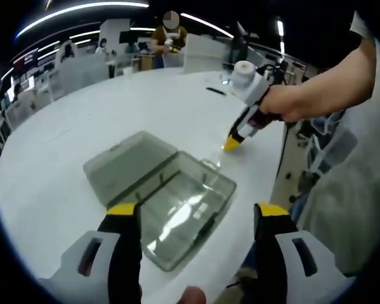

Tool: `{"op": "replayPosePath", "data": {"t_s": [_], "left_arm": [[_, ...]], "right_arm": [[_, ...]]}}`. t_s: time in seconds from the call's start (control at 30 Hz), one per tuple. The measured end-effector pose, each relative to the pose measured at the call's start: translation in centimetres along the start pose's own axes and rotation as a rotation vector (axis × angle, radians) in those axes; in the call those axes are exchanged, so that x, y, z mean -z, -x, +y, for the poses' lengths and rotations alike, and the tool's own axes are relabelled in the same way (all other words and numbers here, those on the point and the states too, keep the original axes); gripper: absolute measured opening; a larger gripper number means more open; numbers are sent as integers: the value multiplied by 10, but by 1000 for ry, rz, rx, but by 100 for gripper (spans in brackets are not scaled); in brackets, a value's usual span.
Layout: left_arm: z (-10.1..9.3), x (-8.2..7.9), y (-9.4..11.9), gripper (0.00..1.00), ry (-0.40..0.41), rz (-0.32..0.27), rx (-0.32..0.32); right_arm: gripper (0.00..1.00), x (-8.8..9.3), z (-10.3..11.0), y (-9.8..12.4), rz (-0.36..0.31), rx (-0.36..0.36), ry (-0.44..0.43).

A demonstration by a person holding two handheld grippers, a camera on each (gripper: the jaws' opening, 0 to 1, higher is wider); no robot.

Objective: Insert the divider into the dual guide fixture by aligning both edges with the guide slots and pushing it downward to the bottom, including one-sided entry, uneven engagement, binding, and posture correction.

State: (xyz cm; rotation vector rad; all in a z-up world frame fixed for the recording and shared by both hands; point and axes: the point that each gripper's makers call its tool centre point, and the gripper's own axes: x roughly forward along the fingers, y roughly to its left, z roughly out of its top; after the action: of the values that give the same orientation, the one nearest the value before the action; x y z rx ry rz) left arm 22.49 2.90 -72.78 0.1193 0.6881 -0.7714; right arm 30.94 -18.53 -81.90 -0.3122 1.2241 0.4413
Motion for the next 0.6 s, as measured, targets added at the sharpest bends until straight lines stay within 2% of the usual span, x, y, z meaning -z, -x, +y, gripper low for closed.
{"op": "replayPosePath", "data": {"t_s": [0.6], "left_arm": [[-8, -4, -5, 70, -4, 12, 0]], "right_arm": [[27, 1, -1, 1, -26, -48, 1]]}}
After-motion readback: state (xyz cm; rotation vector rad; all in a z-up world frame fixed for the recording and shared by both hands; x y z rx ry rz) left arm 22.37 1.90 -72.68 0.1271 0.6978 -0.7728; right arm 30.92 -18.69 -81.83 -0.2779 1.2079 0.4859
